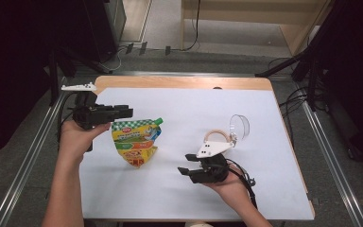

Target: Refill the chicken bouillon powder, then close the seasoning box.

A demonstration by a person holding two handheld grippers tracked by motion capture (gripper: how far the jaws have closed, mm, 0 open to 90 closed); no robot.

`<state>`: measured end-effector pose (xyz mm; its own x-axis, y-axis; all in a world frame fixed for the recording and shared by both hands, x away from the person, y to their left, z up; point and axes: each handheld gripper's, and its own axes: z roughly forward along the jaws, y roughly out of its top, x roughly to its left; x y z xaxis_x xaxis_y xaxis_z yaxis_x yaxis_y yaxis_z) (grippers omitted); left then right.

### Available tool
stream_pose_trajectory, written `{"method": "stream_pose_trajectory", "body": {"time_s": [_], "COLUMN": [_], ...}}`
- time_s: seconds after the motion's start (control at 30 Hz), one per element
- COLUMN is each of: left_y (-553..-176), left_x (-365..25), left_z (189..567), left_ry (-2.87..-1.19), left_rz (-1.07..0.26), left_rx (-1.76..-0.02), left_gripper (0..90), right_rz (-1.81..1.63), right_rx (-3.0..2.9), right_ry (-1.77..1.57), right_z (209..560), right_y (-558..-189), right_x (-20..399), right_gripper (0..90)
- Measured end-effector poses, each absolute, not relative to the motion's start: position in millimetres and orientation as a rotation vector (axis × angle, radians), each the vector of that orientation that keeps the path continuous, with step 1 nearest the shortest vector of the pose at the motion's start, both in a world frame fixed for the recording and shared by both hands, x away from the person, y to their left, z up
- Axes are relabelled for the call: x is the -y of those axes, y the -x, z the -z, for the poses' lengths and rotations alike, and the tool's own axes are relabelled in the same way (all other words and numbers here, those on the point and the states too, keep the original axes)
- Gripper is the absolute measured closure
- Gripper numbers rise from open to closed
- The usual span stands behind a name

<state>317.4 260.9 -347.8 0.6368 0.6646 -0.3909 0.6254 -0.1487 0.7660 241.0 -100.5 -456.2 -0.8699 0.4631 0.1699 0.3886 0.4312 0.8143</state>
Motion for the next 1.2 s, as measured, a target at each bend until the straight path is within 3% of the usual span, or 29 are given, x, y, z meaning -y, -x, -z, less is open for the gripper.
{"method": "stream_pose_trajectory", "body": {"time_s": [0.2,0.8,1.2], "left_y": [-321,-332,-332], "left_x": [-264,-282,-287], "left_z": [358,394,407], "left_ry": [-1.876,-1.834,-1.849], "left_rz": [-0.112,-0.049,-0.074], "left_rx": [-1.077,-1.166,-1.207], "left_gripper": [52.6,48.7,47.1], "right_rz": [-1.444,-1.451,-1.435], "right_rx": [-2.595,-2.540,-2.529], "right_ry": [-0.795,-0.870,-0.879], "right_z": [447,413,401], "right_y": [-243,-252,-257], "right_x": [105,137,150], "right_gripper": [48.9,49.2,48.7]}}
